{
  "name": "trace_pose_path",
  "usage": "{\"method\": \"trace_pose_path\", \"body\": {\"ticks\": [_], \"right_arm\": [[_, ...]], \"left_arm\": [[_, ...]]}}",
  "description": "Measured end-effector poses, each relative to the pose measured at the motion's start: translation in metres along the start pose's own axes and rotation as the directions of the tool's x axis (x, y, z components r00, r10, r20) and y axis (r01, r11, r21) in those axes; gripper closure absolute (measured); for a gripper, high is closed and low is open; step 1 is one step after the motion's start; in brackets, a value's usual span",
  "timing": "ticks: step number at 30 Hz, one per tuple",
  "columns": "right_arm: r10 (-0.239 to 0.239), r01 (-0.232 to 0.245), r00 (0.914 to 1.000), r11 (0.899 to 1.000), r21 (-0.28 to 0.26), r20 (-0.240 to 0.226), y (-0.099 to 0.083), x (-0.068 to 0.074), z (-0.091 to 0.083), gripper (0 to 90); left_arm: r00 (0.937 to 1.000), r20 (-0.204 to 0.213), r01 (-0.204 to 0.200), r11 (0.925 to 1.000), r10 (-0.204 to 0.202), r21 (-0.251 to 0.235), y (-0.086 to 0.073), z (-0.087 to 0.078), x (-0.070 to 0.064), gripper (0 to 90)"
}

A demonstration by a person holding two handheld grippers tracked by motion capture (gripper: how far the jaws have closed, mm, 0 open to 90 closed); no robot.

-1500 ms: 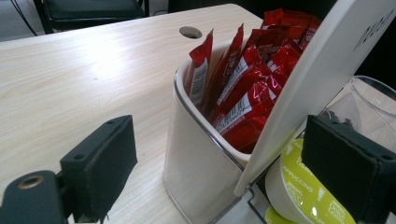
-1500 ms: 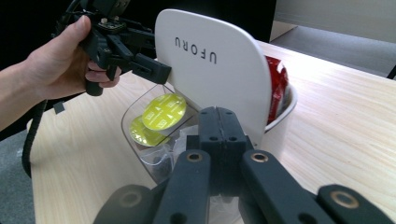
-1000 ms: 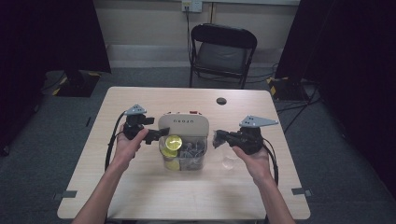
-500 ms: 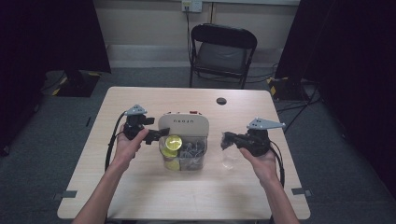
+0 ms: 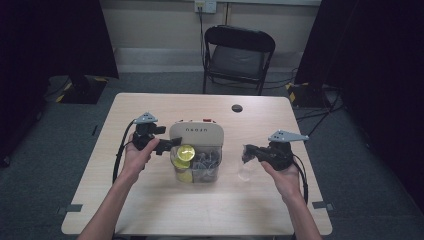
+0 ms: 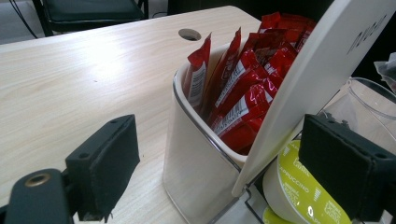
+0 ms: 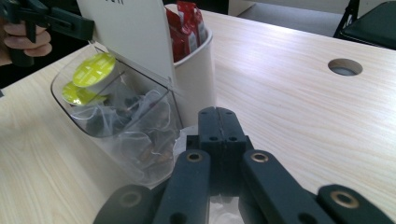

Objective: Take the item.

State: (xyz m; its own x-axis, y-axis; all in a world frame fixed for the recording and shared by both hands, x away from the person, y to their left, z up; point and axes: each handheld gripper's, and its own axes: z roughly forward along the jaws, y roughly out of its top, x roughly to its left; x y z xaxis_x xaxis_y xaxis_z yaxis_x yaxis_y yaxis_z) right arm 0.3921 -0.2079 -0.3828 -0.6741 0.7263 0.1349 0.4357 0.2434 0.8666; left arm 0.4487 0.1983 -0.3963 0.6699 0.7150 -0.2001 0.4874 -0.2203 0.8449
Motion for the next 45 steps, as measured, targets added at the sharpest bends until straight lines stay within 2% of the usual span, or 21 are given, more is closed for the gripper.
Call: {"method": "trace_pose_path", "body": {"ticks": [13,22,26,31,40,45], "right_arm": [[0.027,-0.027,0.9991,0.999,0.026,0.032,-0.012,-0.009,0.002,90.0],[0.047,-0.048,0.9984,0.998,0.038,0.030,-0.018,-0.014,0.004,90.0],[0.041,-0.043,0.9984,0.998,0.052,0.038,-0.020,-0.013,0.005,88.5],[0.038,-0.040,0.9986,0.998,0.057,0.036,-0.020,-0.012,0.007,82.9],[0.045,-0.048,0.9973,0.998,0.051,0.058,-0.020,-0.012,0.006,65.3],[0.042,-0.044,0.9973,0.999,0.033,0.060,-0.019,-0.011,0.001,64.0]], "left_arm": [[1.0000,0.004,-0.005,1.0000,0.005,0.004,0.000,0.001,0.000,12.1],[1.0000,0.005,0.000,1.0000,0.000,0.008,-0.001,0.001,0.000,12.1],[1.0000,0.006,0.001,1.0000,-0.001,0.009,-0.001,0.001,0.001,12.1],[1.0000,0.006,-0.004,0.9999,0.004,0.015,-0.001,0.001,0.001,12.1],[1.0000,0.007,0.006,0.9999,-0.006,0.013,-0.001,0.002,0.001,12.1],[0.9999,0.012,0.004,0.9999,-0.004,0.014,-0.002,0.002,0.001,12.5]]}}
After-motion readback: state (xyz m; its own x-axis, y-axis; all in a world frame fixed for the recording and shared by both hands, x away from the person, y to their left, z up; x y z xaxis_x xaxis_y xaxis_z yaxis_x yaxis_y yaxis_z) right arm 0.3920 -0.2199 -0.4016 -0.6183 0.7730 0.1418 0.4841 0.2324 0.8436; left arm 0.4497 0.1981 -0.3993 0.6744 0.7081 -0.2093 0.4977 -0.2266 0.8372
